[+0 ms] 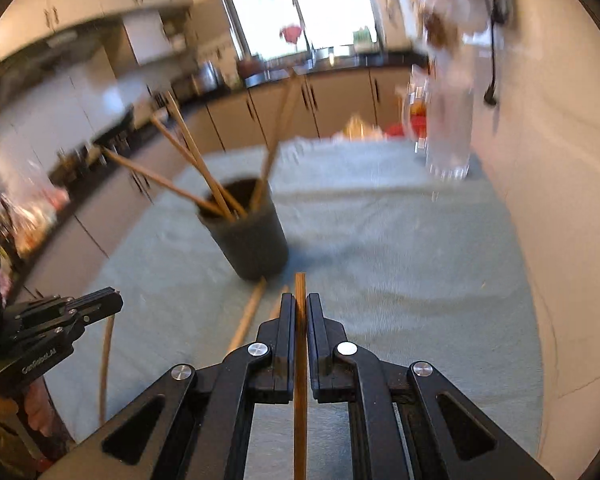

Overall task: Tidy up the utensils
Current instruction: 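Lift the held chopsticks with both tools and carry them above the black cup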

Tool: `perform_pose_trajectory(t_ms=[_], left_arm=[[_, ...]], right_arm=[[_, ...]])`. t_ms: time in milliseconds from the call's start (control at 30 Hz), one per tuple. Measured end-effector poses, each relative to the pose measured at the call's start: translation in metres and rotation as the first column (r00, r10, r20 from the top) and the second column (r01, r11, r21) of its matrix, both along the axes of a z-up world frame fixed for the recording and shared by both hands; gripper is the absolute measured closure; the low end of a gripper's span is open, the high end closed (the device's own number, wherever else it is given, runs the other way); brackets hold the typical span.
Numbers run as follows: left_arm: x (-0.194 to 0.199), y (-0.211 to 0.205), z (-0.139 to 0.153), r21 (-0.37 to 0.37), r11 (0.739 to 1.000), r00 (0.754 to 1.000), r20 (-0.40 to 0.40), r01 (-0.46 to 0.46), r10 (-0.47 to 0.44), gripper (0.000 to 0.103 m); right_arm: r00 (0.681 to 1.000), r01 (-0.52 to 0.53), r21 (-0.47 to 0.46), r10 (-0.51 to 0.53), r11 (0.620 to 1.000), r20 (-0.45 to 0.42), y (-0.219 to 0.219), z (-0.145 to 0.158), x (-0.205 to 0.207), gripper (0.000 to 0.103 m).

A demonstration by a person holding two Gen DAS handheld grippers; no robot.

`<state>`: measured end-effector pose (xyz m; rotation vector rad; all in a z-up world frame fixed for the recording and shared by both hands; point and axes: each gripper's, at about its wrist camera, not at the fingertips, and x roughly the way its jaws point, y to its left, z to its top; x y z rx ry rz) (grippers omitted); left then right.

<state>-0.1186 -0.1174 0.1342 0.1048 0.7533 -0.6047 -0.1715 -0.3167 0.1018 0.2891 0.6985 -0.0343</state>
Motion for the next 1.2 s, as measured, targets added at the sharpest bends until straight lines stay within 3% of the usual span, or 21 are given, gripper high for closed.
perform_pose_trajectory(t_ms=[133,367,533,900,1200], left_arm=[[-0.016,0.016,0.024,-0.066,0.997,0.998,0.057,-0.035,0.039,0.098],[-0.054,0.042,0.034,-0.100,0.991,0.988,0.117,-0.088,0.100,0.098],[-0.072,0.057,0.034,-0.137,0.985,0.987,0.101,-0.107,0.121,0.098],[-0.099,0.076,0.056,-0.195,0.974,0.971,0.185,-0.113,0.150,0.098],[-0.095,0.081,0.066,-0.234,0.967,0.973,0.180,-0.102,0.146,0.098]], right_arm=[[0.994,0.015,-0.009,-0.014,1.000,0.112,0.004,0.029,-0.031,0.097],[0.980,0.029,-0.069,-0.015,0.997,0.198,0.023,0.046,-0.075,0.097],[0.973,0.022,-0.098,0.001,0.995,0.230,0.032,0.057,-0.100,0.097],[0.967,0.010,-0.113,0.019,0.994,0.255,0.046,0.070,-0.129,0.097],[0.955,0.023,-0.098,0.007,0.995,0.297,0.047,0.080,-0.130,0.097]])
